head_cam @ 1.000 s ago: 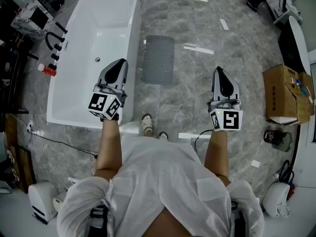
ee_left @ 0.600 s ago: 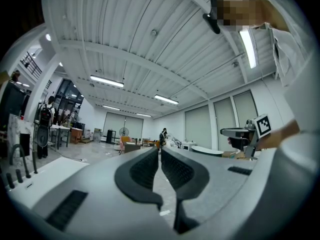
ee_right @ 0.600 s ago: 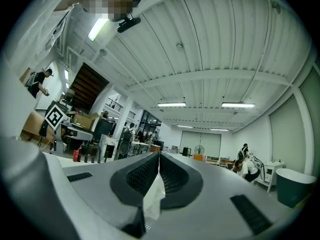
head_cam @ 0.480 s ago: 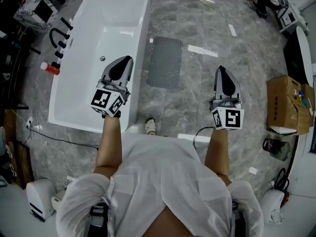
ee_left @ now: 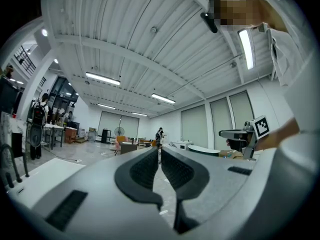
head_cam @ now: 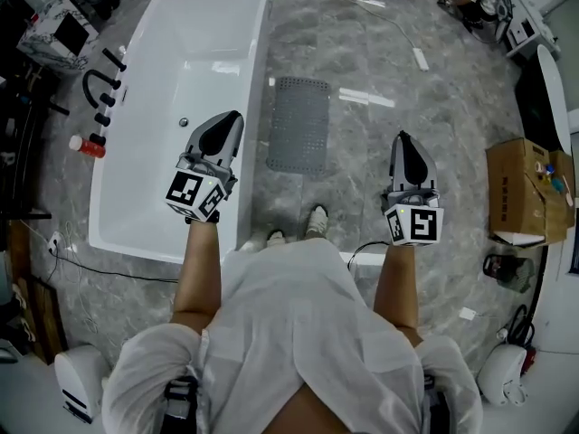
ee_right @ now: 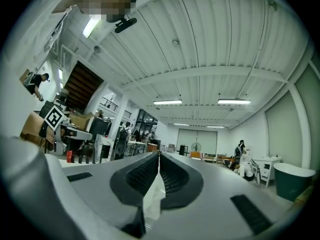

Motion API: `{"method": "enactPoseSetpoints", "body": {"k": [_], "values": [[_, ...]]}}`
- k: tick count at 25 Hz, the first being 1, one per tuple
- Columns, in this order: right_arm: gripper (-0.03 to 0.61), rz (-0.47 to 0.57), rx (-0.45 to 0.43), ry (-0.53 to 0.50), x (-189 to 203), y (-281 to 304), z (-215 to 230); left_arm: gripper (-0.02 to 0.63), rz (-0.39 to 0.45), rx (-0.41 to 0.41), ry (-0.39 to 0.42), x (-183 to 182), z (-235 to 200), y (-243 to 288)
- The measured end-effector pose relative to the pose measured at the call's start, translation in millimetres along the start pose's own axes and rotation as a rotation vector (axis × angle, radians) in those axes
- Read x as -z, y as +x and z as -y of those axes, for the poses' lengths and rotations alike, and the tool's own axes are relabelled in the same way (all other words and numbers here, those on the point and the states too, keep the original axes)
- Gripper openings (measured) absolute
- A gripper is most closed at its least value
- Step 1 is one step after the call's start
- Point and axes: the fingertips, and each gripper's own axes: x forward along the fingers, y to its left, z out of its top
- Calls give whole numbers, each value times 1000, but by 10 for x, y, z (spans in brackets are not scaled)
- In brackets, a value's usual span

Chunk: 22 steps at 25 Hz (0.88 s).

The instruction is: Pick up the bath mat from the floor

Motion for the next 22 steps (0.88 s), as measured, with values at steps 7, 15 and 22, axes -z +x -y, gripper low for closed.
{"method": "enactPoseSetpoints", "body": {"k": [7, 15, 22], "values": [[31, -2, -15, 22, 160, 286, 292, 26, -16, 10, 9, 38, -32, 354], [31, -37, -80, 46, 492, 836, 465, 26, -56, 15, 9, 207, -215, 816], [31, -75, -145, 67, 898, 1231, 571, 26, -85, 15, -35, 536, -294, 1265]]}}
